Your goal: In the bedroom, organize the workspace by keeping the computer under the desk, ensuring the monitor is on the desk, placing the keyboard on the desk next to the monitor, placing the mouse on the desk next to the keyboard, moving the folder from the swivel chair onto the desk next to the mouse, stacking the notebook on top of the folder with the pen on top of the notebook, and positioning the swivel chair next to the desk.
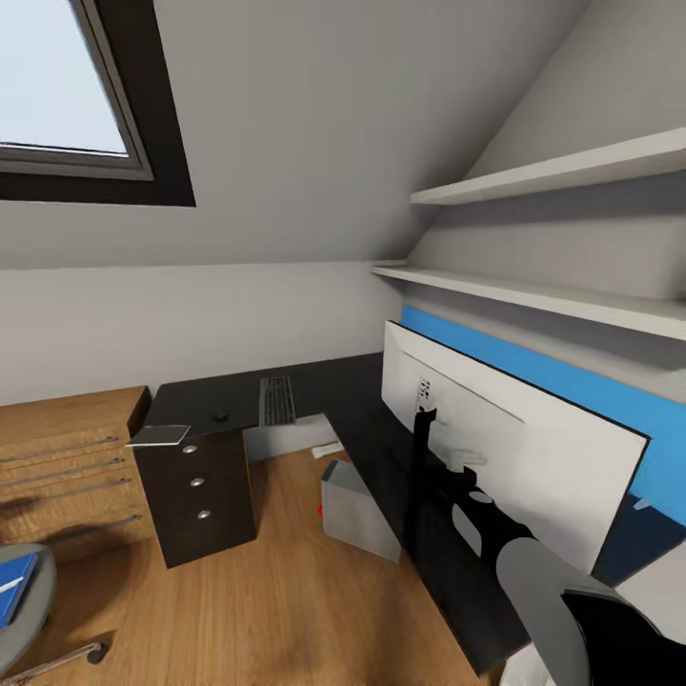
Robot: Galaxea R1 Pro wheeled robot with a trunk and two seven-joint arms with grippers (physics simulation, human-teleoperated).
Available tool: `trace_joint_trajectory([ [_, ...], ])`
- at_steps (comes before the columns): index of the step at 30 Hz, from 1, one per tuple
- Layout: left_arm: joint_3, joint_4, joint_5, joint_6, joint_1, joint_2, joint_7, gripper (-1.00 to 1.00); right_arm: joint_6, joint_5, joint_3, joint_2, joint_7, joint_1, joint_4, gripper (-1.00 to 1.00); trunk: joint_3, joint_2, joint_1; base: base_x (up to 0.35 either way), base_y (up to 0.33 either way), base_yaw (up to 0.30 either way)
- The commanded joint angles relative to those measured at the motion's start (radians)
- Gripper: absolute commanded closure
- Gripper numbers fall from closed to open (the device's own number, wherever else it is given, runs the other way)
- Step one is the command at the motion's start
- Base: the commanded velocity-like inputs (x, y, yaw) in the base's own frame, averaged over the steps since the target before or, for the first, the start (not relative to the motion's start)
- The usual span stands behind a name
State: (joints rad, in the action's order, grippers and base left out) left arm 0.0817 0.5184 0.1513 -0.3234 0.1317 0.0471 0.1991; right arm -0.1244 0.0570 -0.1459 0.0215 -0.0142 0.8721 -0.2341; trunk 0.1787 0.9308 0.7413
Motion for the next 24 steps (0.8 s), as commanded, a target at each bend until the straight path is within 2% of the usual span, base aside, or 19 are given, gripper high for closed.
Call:
trace_joint_trajectory([
  [1,0.008,0.002,0.011,-0.002,0.0,-0.002,0.008,-1.0,-0.003,0.006,-0.006,0.001,-0.001,0.001,0.001,-1.0,0.001,0.001,0.0,-0.127,-0.268,0.0],
  [9,0.006,0.0,0.012,-0.001,0.0,-0.004,0.009,-1.0,-0.004,0.005,-0.006,0.001,-0.001,0.001,0.001,-1.0,0.001,0.001,0.0,-0.045,-0.269,0.0],
  [19,0.004,0.0,0.013,0.0,0.0,-0.004,0.01,-1.0,-0.004,0.004,-0.006,0.002,-0.001,0.001,0.001,-1.0,0.001,0.001,0.0,-0.001,-0.047,0.0],
  [24,0.004,-0.003,0.013,0.0,0.0,-0.004,0.01,-1.0,-0.004,0.004,-0.006,0.002,-0.001,0.001,0.001,-1.0,0.001,0.001,0.0,0.0,-0.278,0.0],
])
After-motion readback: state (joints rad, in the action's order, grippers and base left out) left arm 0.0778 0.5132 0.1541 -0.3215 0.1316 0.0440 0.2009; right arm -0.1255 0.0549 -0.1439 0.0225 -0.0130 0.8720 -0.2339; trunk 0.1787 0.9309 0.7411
